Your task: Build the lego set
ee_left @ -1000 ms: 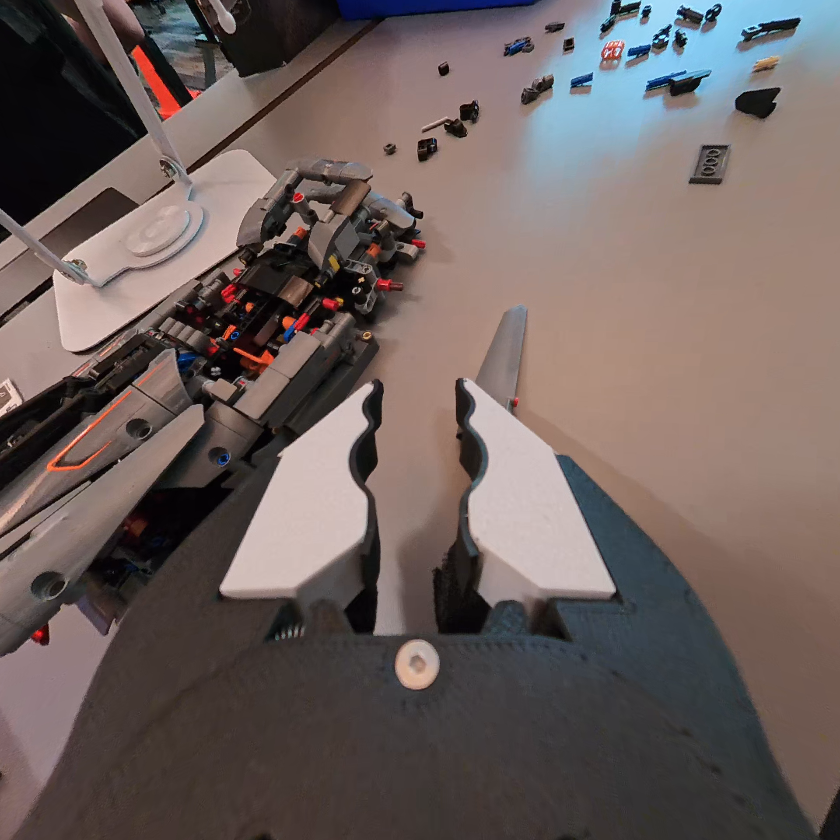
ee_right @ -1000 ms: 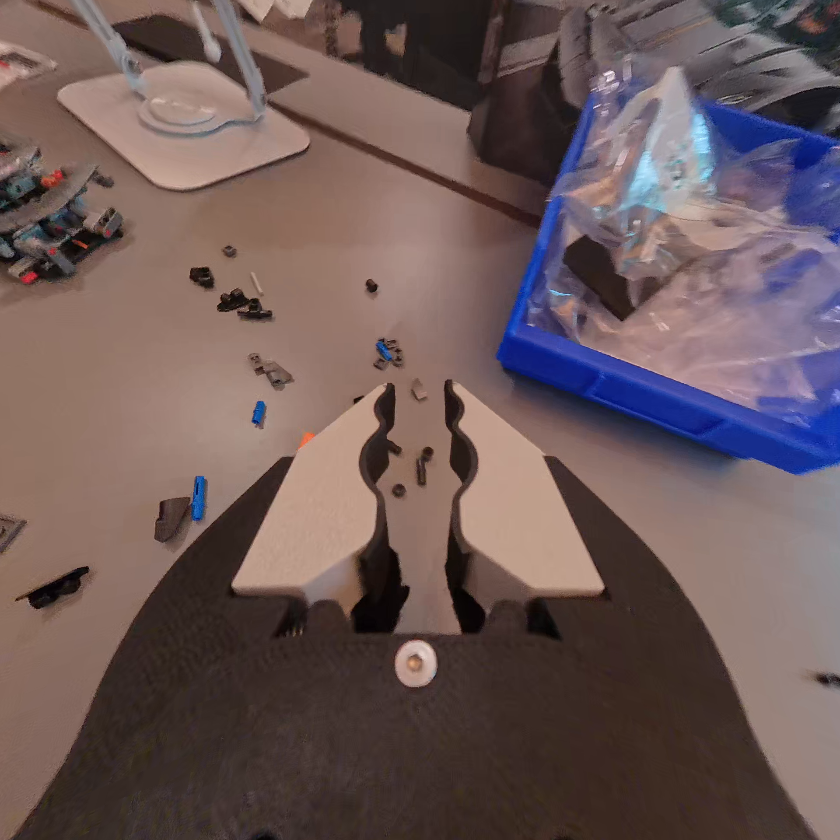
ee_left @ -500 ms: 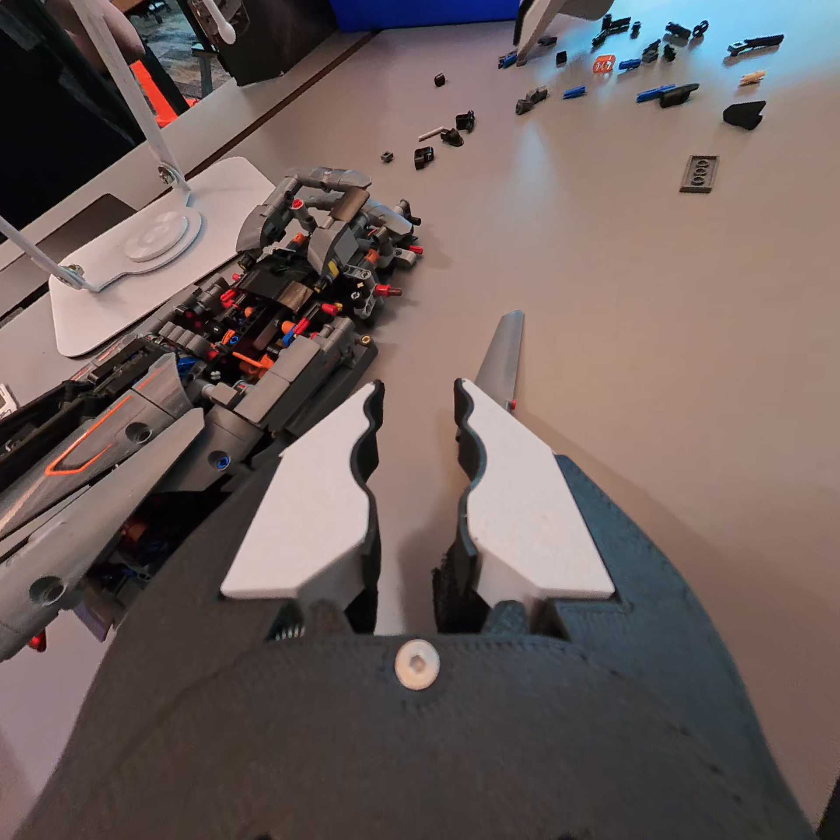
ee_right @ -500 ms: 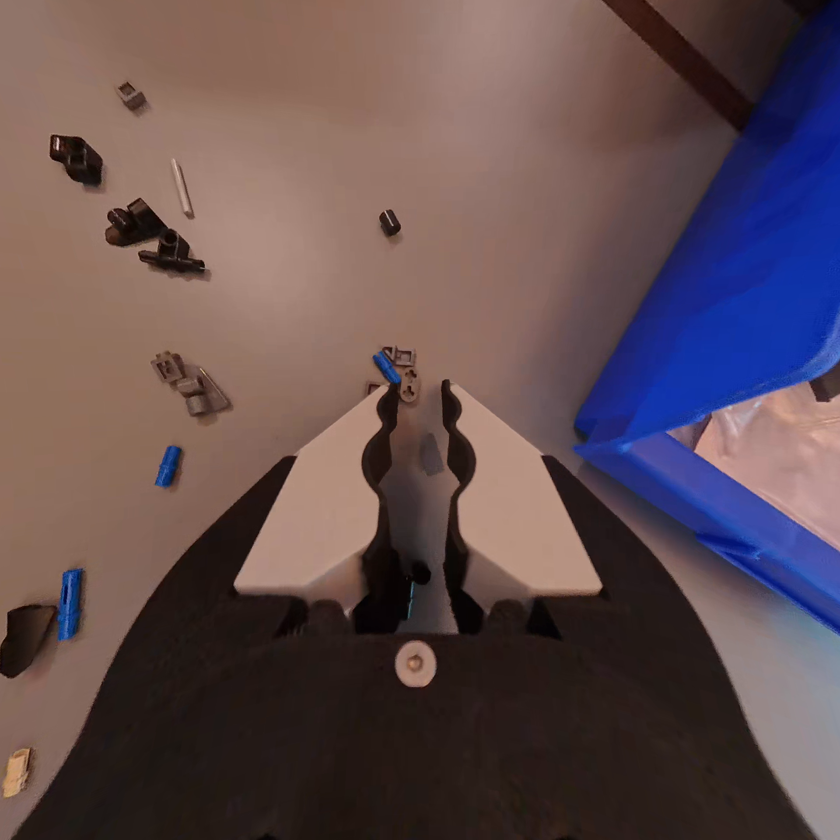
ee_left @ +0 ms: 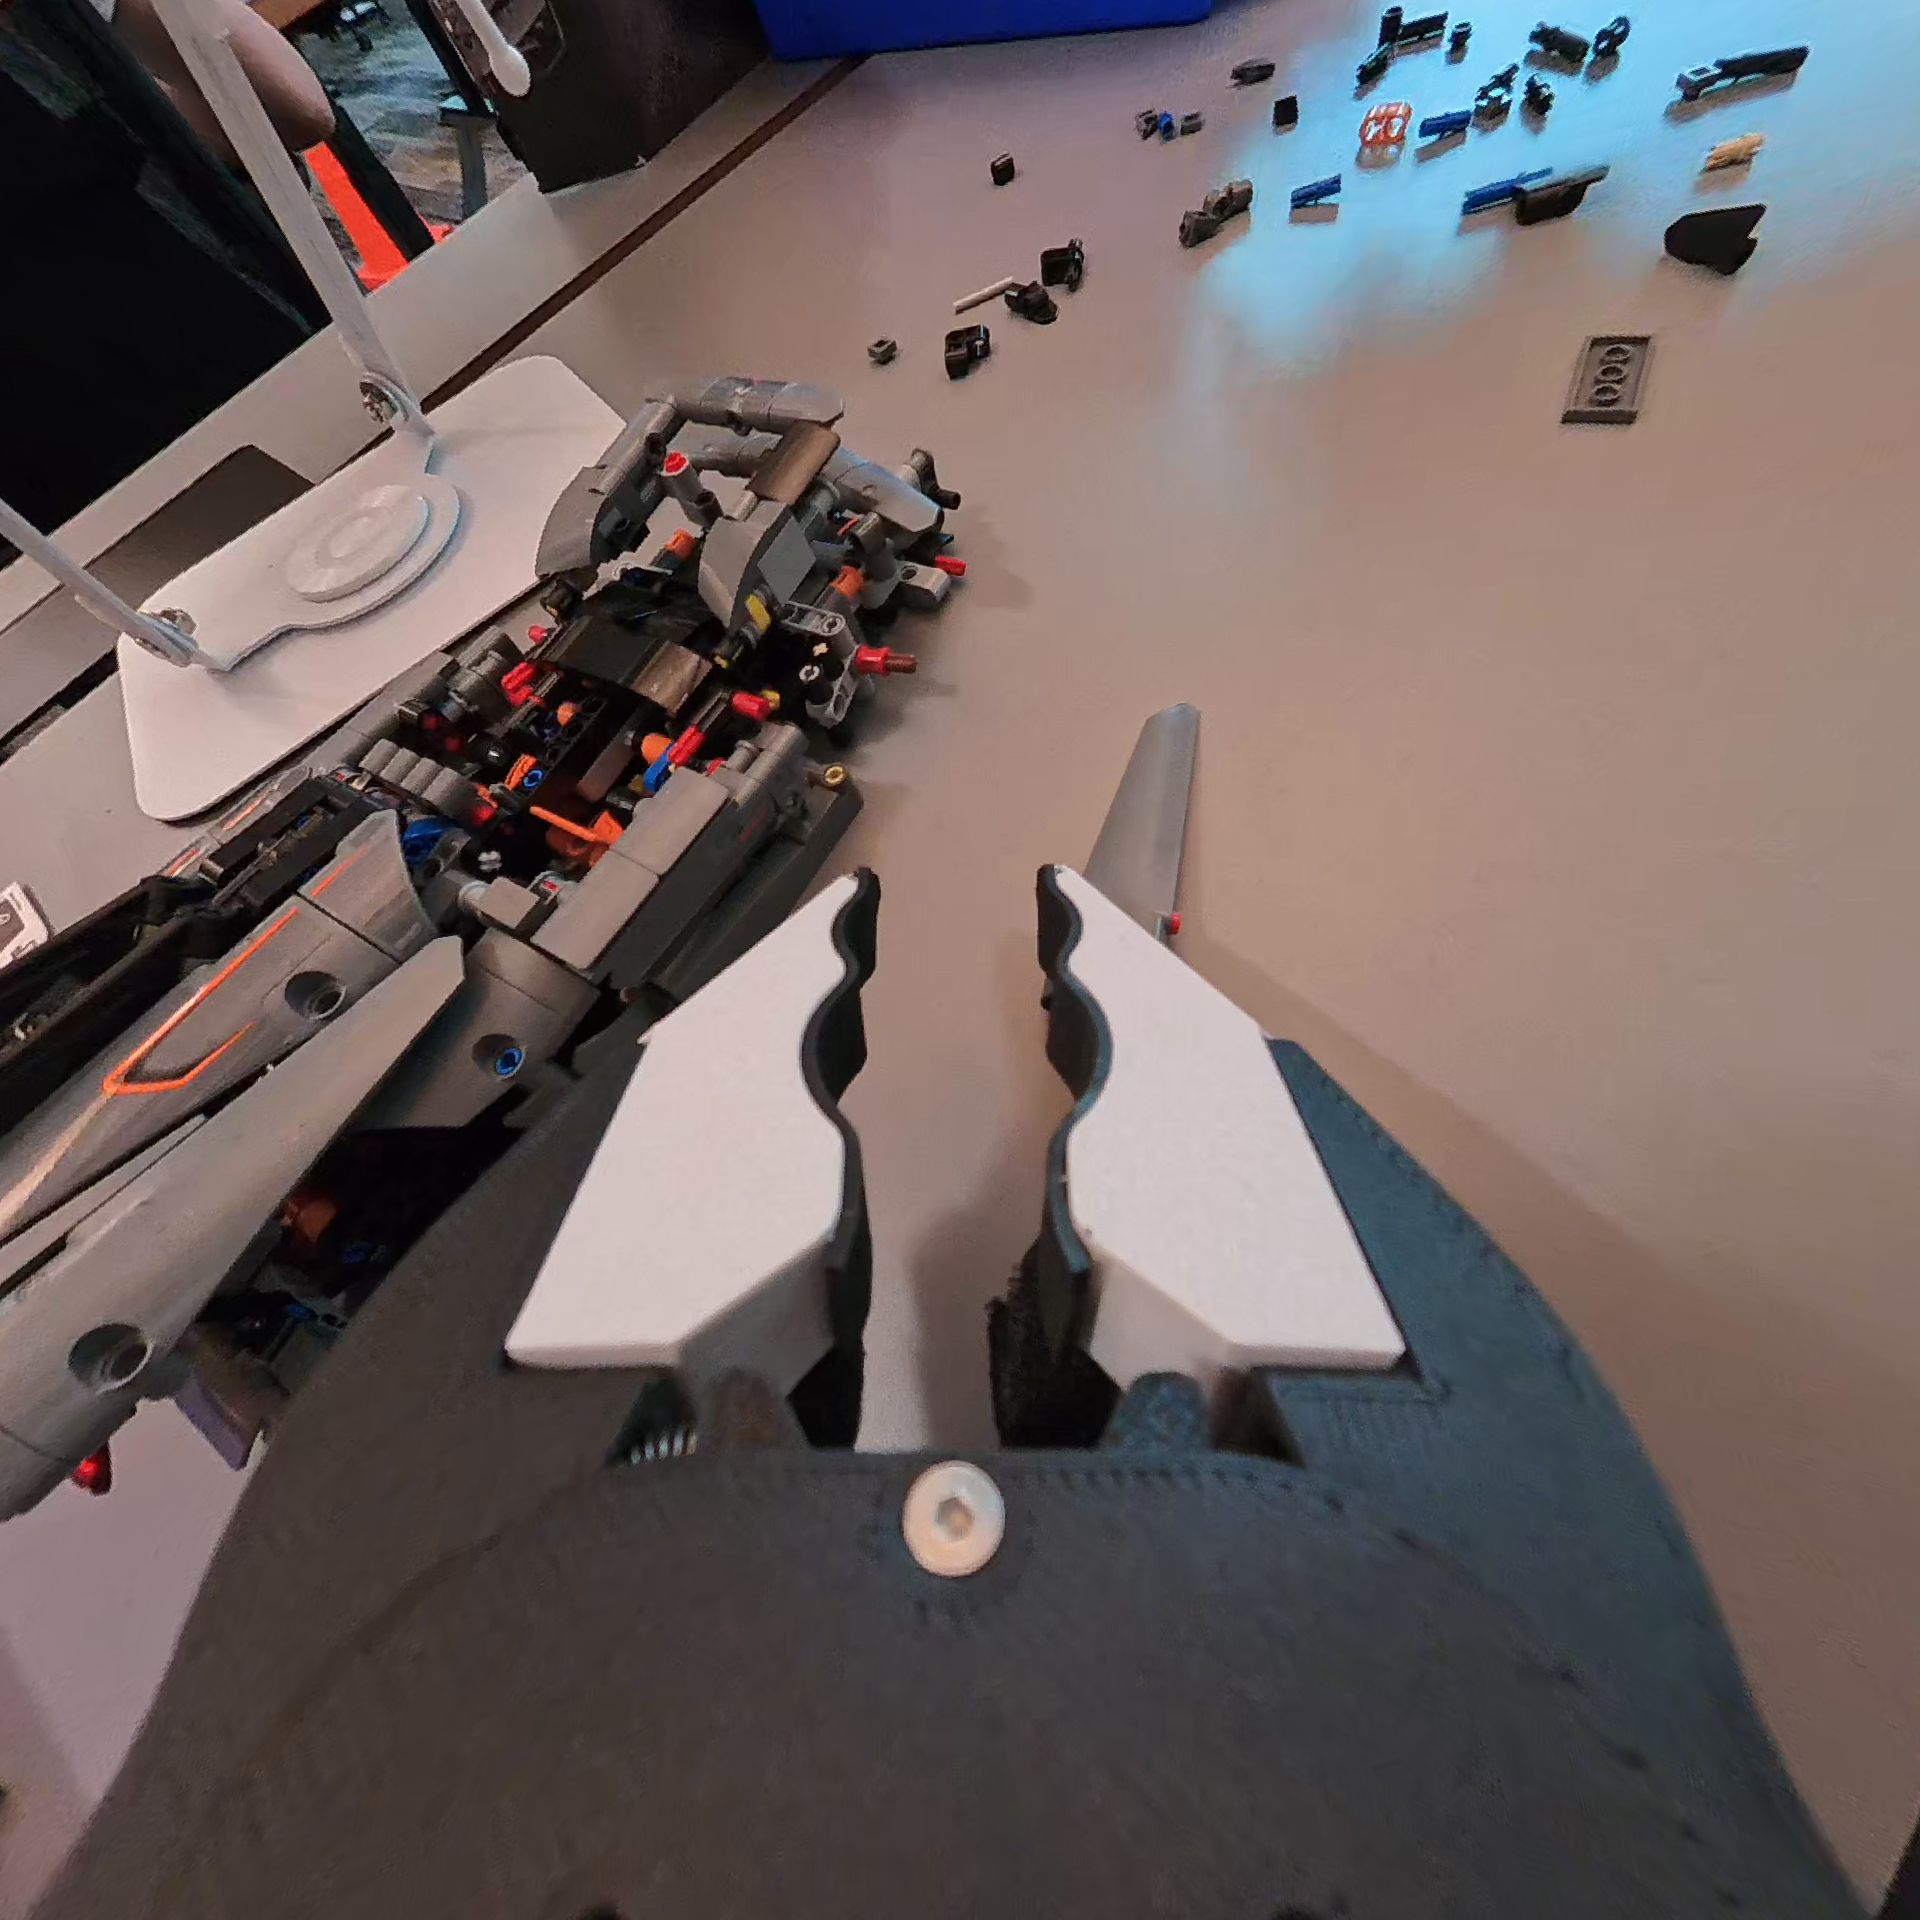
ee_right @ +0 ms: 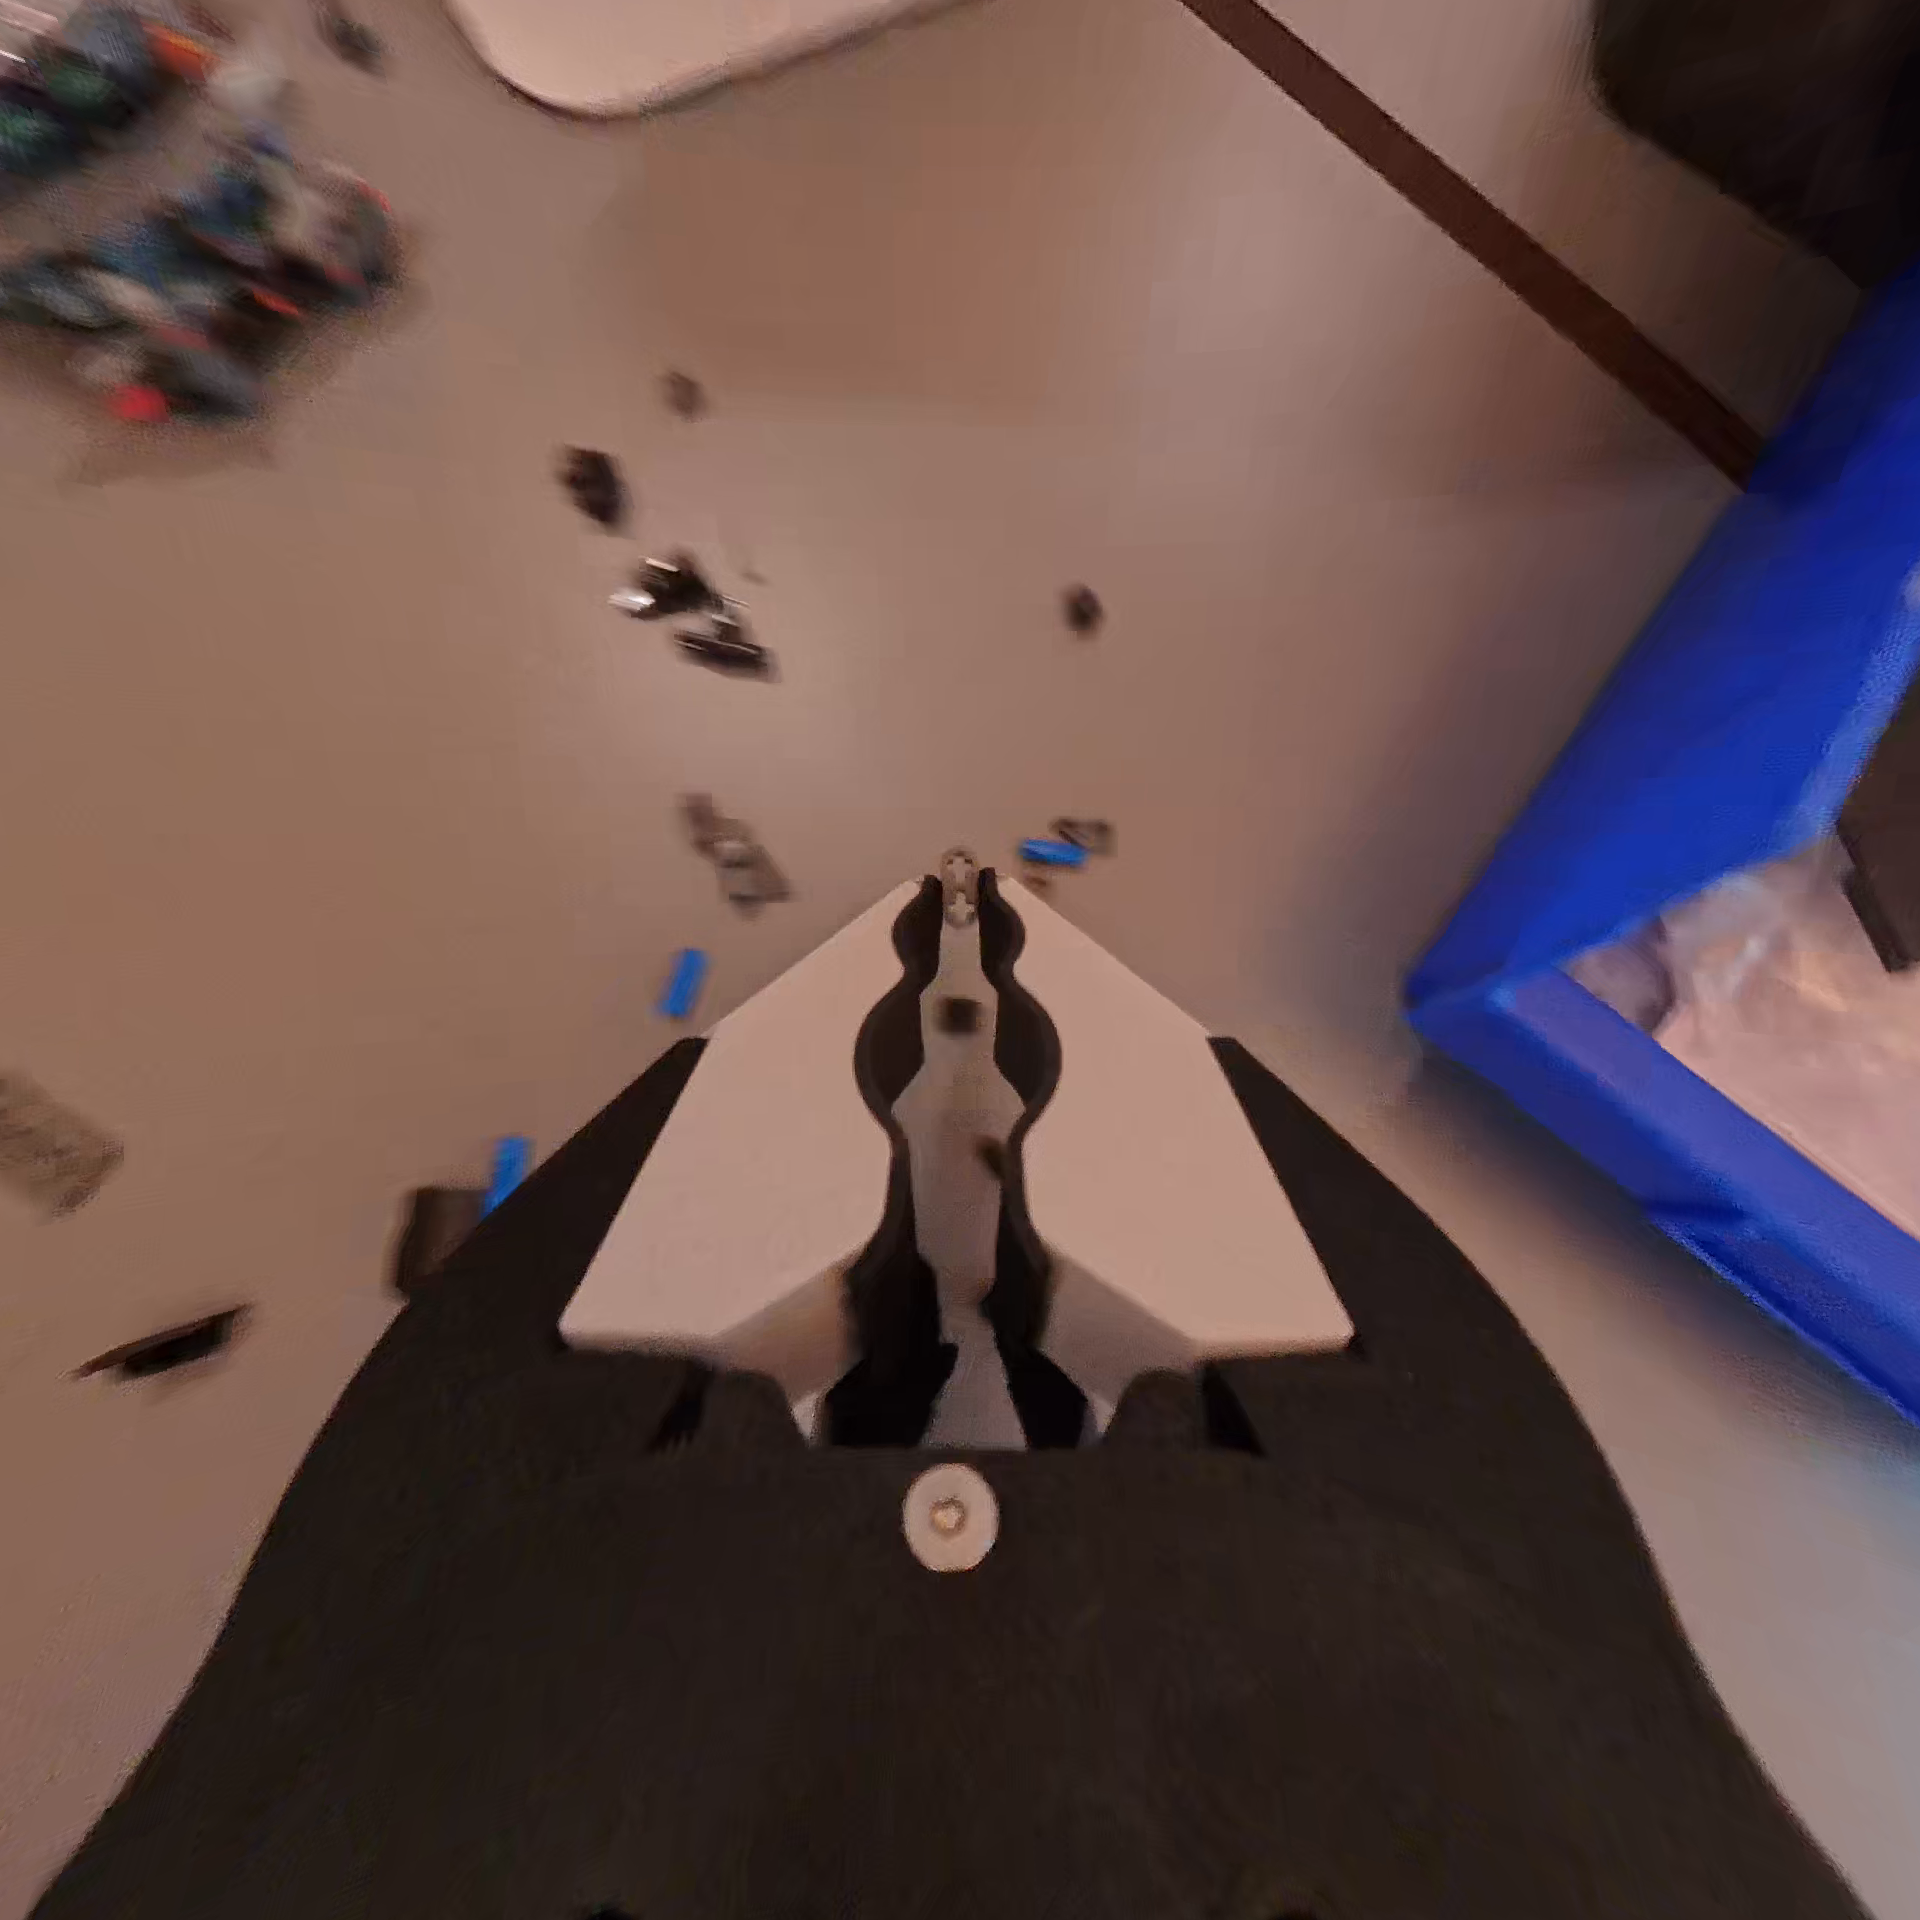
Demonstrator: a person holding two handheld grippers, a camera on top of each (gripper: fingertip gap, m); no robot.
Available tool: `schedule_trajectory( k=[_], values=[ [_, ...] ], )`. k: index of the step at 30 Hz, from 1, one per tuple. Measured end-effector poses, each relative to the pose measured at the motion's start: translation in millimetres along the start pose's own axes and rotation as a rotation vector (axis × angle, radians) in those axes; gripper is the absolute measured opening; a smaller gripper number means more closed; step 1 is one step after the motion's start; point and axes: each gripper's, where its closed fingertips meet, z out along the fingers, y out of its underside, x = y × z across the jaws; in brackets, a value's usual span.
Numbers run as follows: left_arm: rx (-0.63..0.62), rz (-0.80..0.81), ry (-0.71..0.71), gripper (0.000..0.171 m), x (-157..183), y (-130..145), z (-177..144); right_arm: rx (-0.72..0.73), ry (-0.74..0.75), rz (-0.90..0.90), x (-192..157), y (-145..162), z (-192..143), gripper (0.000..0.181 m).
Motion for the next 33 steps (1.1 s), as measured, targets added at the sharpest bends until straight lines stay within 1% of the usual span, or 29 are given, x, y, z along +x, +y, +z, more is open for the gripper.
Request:
schedule_trajectory(
  k=[2, 4, 8, 11, 14, 17, 20, 23, 26, 28, 30, 31, 33],
  values=[
    [-0.003, 0.006, -0.001, 0.029, 0, 0, 0, 0.068, -0.113, -0.079, -41, -19, -14, 0.005],
    [-0.012, 0.010, -0.001, 0.029, 1, 1, 1, 0.076, -0.204, -0.166, -83, -27, -20, 0.005],
    [-0.017, 0.019, -0.005, 0.028, 1, 2, 2, 0.080, -0.364, -0.335, -162, -34, -12, 0.005],
    [-0.013, 0.018, -0.006, 0.028, 1, 1, 1, 0.011, -0.426, -0.434, -195, -24, 8, 0.005],
    [-0.007, 0.017, -0.006, 0.028, 1, 1, 1, -0.056, -0.475, -0.501, -210, -10, 24, 0.005],
    [-0.010, 0.021, -0.004, 0.028, 1, 1, 1, -0.110, -0.512, -0.493, -216, 0, 33, 0.005],
    [-0.016, 0.029, -0.002, 0.028, 2, 2, 2, -0.079, -0.531, -0.456, -215, -5, 30, 0.015],
    [-0.018, 0.031, -0.002, 0.028, 3, 2, 2, -0.051, -0.498, -0.438, -201, -9, 20, 0.016],
    [-0.012, 0.026, -0.001, 0.028, 2, 1, 2, -0.003, -0.422, -0.383, -174, -17, 3, 0.016],
    [-0.010, 0.022, 0.000, 0.028, 2, 1, 1, 0.022, -0.343, -0.333, -150, -19, -15, 0.016],
    [-0.010, 0.021, 0.000, 0.028, 2, 1, 1, 0.029, -0.251, -0.277, -126, -14, -35, 0.015],
    [-0.012, 0.022, 0.000, 0.028, 2, 1, 2, 0.027, -0.229, -0.248, -120, -9, -46, 0.016],
    [-0.015, 0.024, 0.000, 0.028, 2, 2, 2, 0.025, -0.259, -0.207, -125, 6, -66, 0.017]
  ],
)
